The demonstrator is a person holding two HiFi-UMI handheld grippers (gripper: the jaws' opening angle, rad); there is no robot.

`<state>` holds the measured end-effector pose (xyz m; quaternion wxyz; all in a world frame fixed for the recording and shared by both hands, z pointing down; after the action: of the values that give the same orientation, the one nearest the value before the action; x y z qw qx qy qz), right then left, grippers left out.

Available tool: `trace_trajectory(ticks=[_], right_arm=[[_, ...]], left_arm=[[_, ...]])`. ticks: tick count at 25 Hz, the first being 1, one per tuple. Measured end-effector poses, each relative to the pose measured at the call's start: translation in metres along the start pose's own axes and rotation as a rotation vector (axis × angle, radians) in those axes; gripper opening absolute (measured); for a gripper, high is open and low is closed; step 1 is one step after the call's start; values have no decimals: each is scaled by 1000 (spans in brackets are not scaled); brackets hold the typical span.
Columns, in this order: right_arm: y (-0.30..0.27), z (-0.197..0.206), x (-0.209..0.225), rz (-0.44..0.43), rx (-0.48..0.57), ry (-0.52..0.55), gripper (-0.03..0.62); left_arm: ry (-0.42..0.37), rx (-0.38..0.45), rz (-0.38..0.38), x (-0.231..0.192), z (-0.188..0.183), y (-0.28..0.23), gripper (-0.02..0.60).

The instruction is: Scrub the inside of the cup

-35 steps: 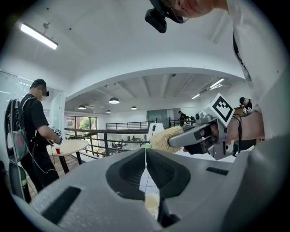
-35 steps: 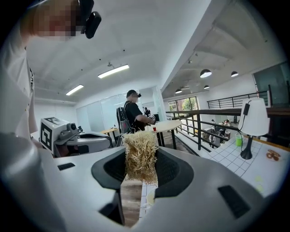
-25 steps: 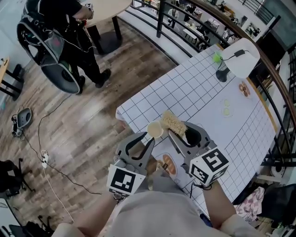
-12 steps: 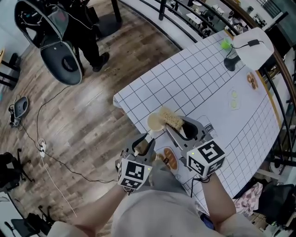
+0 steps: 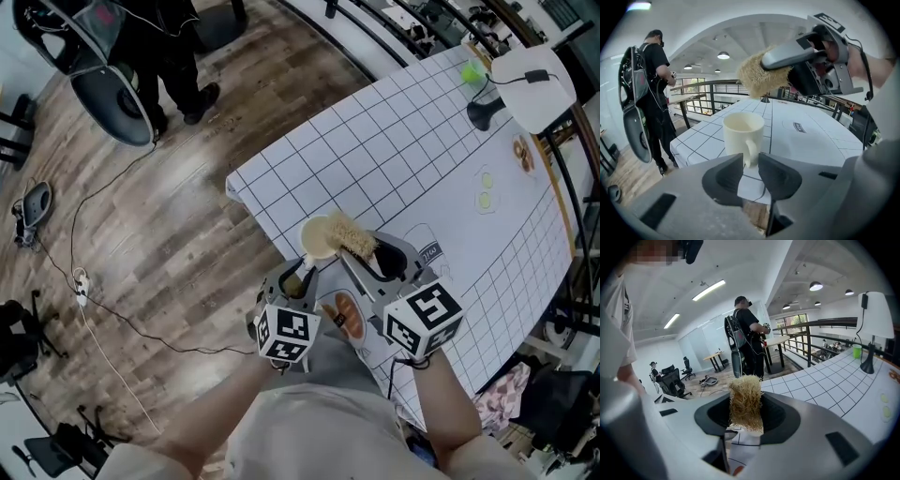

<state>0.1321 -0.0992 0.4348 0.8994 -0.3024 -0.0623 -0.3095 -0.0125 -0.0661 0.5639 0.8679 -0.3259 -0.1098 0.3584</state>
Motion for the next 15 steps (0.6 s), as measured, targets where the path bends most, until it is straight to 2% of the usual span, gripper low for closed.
trace_trajectory(ticks=[3,5,7,10,15], right_arm=[[-2,8,0,1,-15,-14,143],[-3,11,0,1,-28,-13,144],[-5,13,1,5,-50,12,143],[-7,8,1,7,-120,135,143],[-20,-9,6,-54,-299,307,143]], left_arm=[[-20,64,-11,1,0,-3,107],[-46,97,-9,2,1,-4,70],[-64,111,6,0,2,-4,63],[-103,117,32,-3,2,-5,63],[-136,114,53,-6,-6,-14,61]])
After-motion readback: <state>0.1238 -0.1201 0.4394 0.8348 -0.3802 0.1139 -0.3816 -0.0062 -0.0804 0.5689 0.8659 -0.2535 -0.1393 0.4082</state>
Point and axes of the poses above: the fingertips, and each gripper's own axes: y backward along the fingers, x to its right, z out of its underside, the point moved 8 cm from there along y, backward along the fingers, and after that the axes turned 2 degrees about -z, right-handed, at the moved point
